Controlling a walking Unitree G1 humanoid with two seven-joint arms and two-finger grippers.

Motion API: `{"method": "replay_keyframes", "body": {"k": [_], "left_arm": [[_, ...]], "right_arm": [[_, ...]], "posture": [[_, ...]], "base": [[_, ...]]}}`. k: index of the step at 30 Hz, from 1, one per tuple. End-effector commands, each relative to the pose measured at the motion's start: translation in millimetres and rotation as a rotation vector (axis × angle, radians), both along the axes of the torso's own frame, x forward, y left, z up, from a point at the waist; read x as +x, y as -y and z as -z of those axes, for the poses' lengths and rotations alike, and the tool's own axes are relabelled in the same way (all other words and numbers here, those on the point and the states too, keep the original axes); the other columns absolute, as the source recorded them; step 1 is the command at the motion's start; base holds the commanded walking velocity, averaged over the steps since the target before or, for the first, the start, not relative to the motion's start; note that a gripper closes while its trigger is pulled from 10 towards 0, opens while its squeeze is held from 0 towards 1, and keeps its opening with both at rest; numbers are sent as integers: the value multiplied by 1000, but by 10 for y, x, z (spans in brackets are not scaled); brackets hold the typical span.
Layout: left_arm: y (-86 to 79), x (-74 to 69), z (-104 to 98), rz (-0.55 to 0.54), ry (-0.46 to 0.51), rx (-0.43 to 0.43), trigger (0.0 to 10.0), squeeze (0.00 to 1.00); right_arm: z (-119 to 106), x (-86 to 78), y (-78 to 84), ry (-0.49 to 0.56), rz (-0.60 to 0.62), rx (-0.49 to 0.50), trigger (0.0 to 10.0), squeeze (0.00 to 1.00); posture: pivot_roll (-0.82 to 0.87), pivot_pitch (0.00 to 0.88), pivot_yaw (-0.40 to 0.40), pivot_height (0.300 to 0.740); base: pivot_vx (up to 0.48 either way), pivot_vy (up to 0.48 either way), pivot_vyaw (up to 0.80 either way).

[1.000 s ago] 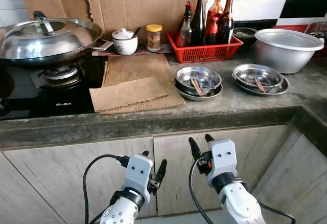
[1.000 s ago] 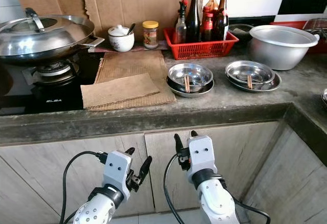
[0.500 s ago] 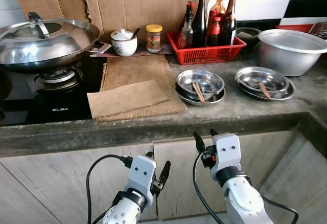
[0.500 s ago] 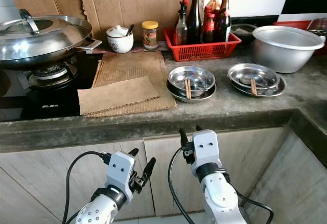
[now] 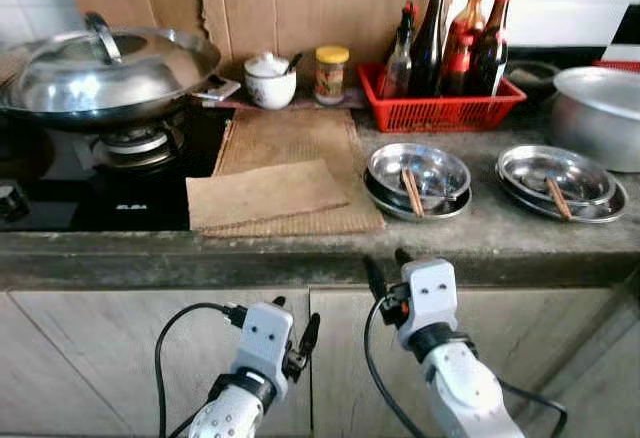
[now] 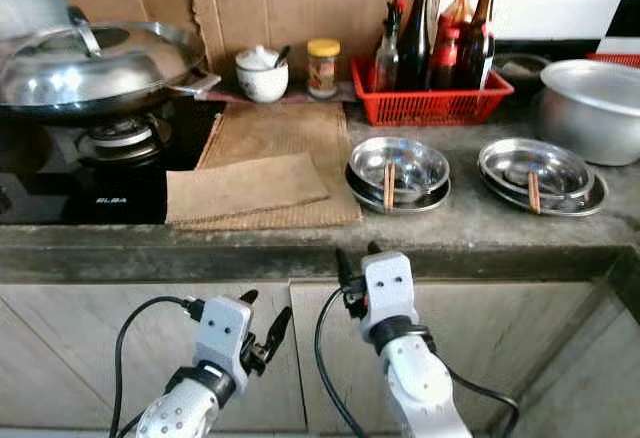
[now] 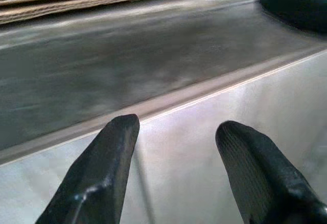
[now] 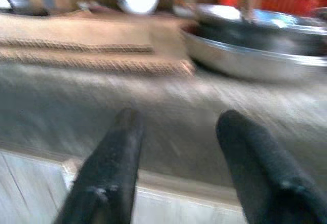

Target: Kitchen organization

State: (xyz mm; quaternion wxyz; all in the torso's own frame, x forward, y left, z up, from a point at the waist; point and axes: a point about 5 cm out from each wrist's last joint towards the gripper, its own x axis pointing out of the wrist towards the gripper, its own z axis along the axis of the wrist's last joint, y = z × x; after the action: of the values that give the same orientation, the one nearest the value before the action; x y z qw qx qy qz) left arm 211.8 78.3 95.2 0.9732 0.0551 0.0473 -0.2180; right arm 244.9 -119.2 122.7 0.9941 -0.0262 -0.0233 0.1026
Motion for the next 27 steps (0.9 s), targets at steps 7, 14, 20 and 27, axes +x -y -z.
{"method": "replay_keyframes", "body": {"k": [7, 14, 20, 27], "left_arm": [[41, -8, -145, 55, 81, -70, 10000, 0], [79, -43, -165, 96, 91, -93, 10000, 0], [136, -64, -222, 167, 131, -119, 10000, 0], [187, -91, -251, 208, 157, -127, 10000, 0]], "right_arm": [[-142, 156, 23, 79, 31, -11, 10000, 1000], [-233, 274, 50, 118, 58, -25, 10000, 0], [-318, 386, 114, 153, 115, -40, 10000, 0], [-386, 449, 155, 181, 148, -37, 10000, 0]], "posture": [[133, 31, -8, 740], [136, 35, -5, 740], [139, 41, -8, 740], [138, 38, -2, 740]], "base": [[0, 0, 0], [0, 0, 0], [0, 0, 0], [0, 0, 0]]}}
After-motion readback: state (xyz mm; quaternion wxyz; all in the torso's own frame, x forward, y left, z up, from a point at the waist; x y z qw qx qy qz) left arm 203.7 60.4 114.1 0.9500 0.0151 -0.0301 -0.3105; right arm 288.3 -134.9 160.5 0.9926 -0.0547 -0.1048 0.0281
